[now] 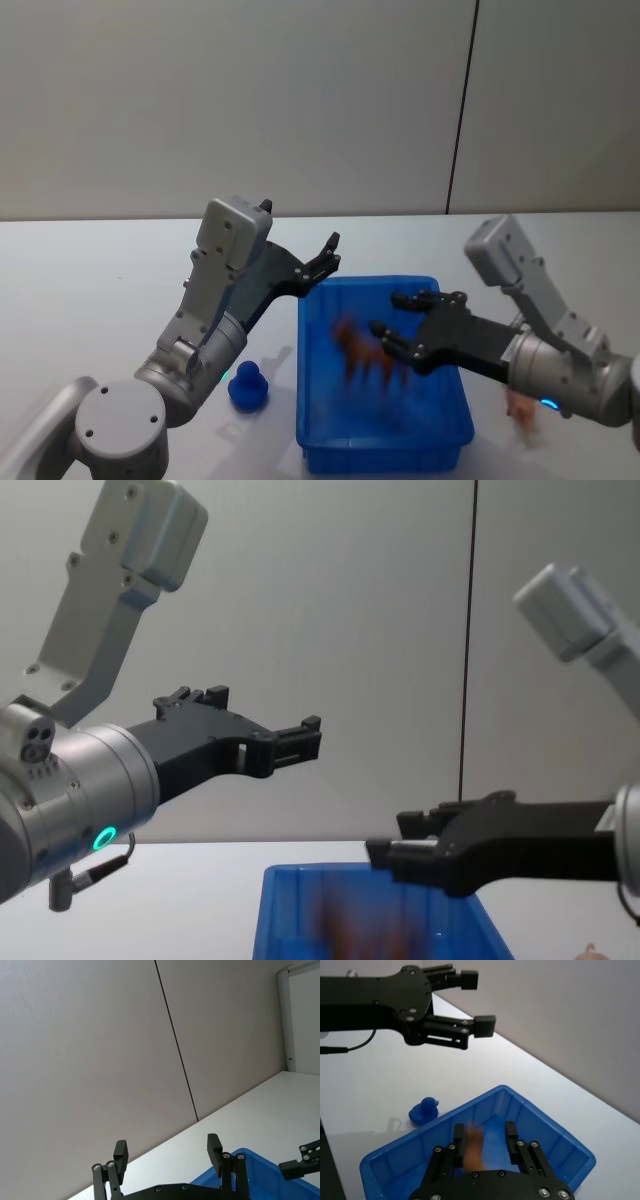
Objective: Pick up the two dolls from the table and place them into the box.
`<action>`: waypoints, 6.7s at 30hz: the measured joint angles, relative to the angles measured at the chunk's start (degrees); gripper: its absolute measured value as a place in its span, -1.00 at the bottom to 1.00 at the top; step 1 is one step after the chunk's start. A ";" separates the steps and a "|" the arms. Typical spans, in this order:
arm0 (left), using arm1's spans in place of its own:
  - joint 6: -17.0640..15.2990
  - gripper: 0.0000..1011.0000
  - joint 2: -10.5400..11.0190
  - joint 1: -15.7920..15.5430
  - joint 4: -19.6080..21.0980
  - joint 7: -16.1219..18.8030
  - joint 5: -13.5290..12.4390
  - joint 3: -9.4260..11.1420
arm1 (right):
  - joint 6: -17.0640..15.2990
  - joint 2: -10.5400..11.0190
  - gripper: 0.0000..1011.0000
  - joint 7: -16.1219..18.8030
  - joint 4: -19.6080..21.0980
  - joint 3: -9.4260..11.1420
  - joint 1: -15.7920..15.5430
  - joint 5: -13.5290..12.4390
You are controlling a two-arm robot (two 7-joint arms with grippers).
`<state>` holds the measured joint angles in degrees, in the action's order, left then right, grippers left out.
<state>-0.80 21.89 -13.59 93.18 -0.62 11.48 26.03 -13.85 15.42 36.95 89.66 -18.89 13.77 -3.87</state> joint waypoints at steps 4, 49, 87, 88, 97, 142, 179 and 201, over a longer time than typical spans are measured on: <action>0.00 0.98 0.00 0.00 0.00 0.00 0.00 0.00 | -0.63 -0.53 0.14 0.68 -1.13 -0.63 0.70 1.09; 0.00 0.98 0.00 0.00 0.00 0.00 0.00 0.00 | -1.74 10.58 0.98 -16.41 8.21 5.96 -12.23 -13.46; 0.00 0.98 0.00 0.00 0.00 0.00 0.00 0.00 | -9.07 10.40 0.76 -18.84 2.31 5.10 -14.11 -14.67; 0.00 0.98 0.00 0.00 0.00 0.00 0.00 0.00 | -9.07 10.40 0.74 -18.84 2.31 5.10 -14.11 -14.67; 0.00 0.98 0.00 0.00 0.00 0.00 0.00 0.00 | -8.94 9.45 0.25 -18.88 0.67 4.85 -12.87 -14.80; 0.00 0.98 0.00 0.00 0.00 0.00 0.00 0.00 | 0.66 6.67 -0.35 -11.63 4.51 3.90 -5.64 -10.13; 0.00 0.98 0.00 0.00 0.00 0.00 0.00 0.00 | 1.82 5.55 0.98 -6.18 2.12 2.28 -2.90 -11.33; -0.61 0.98 0.58 0.47 0.69 0.41 -0.51 -0.30 | 9.33 12.23 0.98 -10.67 3.99 7.48 -9.32 -21.27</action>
<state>-1.41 22.47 -13.12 93.86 -0.21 10.97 25.73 -4.52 27.65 26.28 93.64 -11.40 4.45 -25.14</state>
